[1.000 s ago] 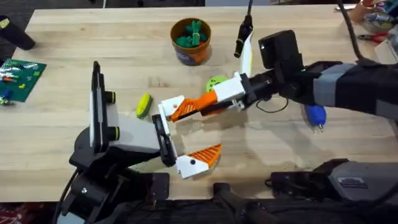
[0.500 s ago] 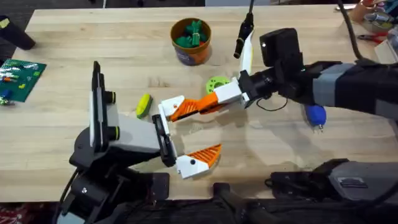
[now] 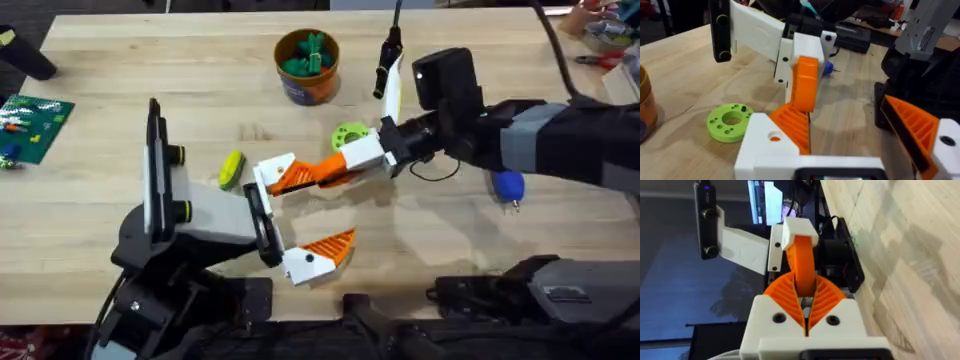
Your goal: Pick up the gripper from the table and insert it into the empty holder that is missing its gripper. Then pick up a screw, insert it into the mounting hole, and use the screwdriver to tighten it. Finally, clean up the table by picking up the vegetable and placing it into the bucket.
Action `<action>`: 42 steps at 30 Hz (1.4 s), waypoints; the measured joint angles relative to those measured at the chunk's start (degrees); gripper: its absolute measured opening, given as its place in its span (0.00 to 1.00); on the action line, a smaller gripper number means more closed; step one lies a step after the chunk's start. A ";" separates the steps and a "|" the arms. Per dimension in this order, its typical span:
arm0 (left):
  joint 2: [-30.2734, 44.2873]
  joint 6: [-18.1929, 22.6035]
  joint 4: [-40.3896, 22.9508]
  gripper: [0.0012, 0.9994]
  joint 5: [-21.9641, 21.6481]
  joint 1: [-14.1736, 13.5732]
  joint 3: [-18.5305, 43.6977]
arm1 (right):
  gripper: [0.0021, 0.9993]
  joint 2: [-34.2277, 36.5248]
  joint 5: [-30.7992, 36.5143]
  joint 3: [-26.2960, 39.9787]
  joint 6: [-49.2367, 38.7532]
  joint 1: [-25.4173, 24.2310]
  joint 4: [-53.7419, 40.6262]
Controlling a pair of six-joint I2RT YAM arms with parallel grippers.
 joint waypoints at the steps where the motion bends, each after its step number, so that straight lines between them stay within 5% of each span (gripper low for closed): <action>1: 0.00 -0.13 0.00 0.99 -0.08 0.01 0.00 | 0.01 -0.02 0.12 0.00 0.17 0.03 0.34; 21: -0.02 -0.51 0.31 0.99 -5.50 0.86 0.00 | 0.01 -0.05 8.17 -0.07 10.19 2.24 11.84; 42: 0.00 -0.85 0.20 0.99 -2.28 0.20 0.00 | 0.01 -4.24 9.96 -5.20 13.47 1.53 16.07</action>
